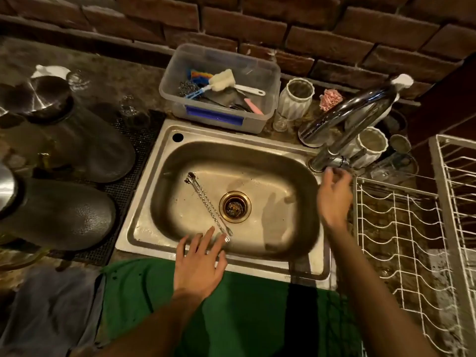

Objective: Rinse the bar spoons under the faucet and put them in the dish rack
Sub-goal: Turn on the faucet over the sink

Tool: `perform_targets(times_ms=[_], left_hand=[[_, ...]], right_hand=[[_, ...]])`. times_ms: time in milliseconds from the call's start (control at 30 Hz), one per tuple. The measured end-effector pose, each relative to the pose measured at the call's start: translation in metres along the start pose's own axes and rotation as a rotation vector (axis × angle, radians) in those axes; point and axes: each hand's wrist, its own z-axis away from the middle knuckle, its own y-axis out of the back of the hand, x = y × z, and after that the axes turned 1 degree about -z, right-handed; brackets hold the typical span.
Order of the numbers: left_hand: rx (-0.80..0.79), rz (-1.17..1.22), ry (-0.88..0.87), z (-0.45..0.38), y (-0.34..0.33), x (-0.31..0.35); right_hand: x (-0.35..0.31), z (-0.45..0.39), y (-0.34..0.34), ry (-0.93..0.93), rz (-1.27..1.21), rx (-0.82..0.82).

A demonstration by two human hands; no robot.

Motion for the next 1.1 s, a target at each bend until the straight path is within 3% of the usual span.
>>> perform_targets(times_ms=[100, 200, 433, 1100], left_hand=[[-0.004, 0.015, -0.002, -0.002, 0.002, -0.001], [0.01, 0.005, -0.001, -0.001, -0.002, -0.001], [0.03, 0.018, 0.007, -0.001, 0.0, -0.001], [0.017, 0.029, 0.027, -0.001, -0.002, -0.002]], right_hand=[[0.001, -0.042, 0.003, -0.193, -0.045, 0.111], [0.007, -0.077, 0.002, -0.351, -0.047, 0.121], [0.027, -0.106, -0.005, -0.32, -0.049, 0.078], [0.009, -0.115, 0.0, -0.472, -0.096, -0.026]])
